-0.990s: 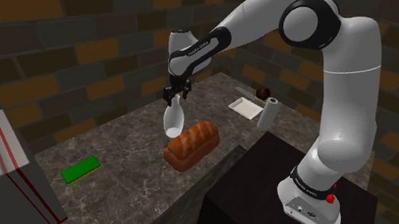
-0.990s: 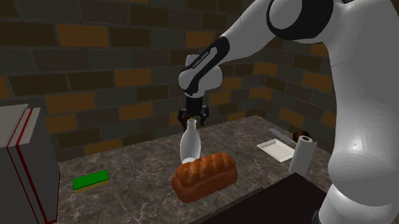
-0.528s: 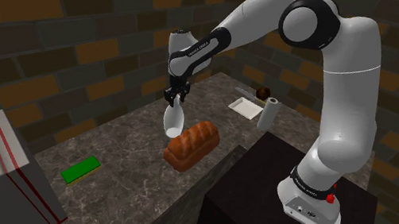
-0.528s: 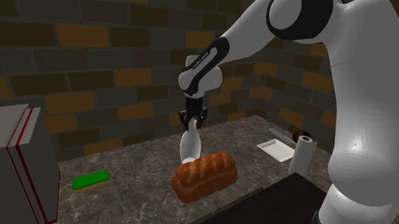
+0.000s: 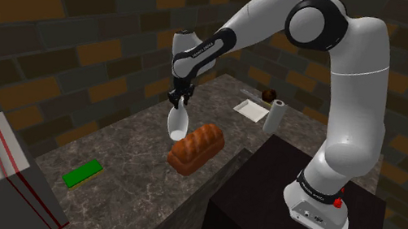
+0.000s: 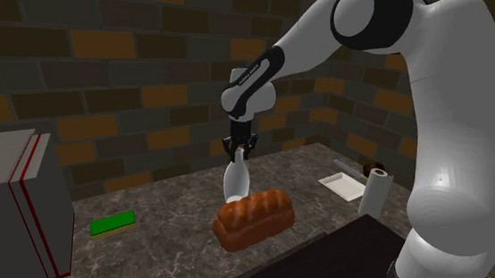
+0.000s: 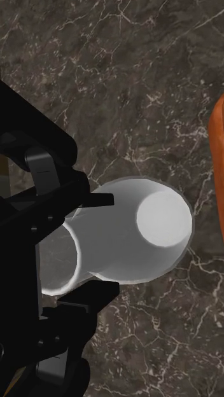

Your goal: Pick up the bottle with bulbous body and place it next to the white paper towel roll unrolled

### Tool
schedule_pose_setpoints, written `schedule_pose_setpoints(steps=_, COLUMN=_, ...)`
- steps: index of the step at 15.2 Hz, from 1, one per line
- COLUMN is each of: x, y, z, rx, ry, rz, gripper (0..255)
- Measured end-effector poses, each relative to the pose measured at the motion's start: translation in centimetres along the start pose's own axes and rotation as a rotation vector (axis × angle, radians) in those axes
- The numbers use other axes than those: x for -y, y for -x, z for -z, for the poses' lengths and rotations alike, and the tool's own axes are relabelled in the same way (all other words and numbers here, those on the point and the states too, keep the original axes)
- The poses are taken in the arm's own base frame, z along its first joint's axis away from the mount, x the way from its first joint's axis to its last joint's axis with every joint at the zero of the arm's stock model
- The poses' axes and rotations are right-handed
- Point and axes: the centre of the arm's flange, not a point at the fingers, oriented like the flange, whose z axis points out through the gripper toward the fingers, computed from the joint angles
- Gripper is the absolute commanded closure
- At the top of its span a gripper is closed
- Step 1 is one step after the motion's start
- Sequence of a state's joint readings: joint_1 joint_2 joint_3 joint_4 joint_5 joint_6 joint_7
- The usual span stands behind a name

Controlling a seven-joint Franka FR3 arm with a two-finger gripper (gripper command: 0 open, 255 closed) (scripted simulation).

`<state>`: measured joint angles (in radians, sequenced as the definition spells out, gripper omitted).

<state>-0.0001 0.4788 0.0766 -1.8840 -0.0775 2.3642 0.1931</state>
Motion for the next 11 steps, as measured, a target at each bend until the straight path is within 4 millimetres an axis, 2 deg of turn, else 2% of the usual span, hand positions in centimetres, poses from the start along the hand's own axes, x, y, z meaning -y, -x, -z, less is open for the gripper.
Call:
schedule_pose_setpoints(steps=4, x=-0.1, y=0.0, z=0.9, rx=0.002, ry=0.001, rz=0.000, gripper=255)
schedule_pose_setpoints(steps=11, x=0.0, y=0.0, z=4.6, rx=0.002, ry=0.001, rz=-0.001, gripper=255)
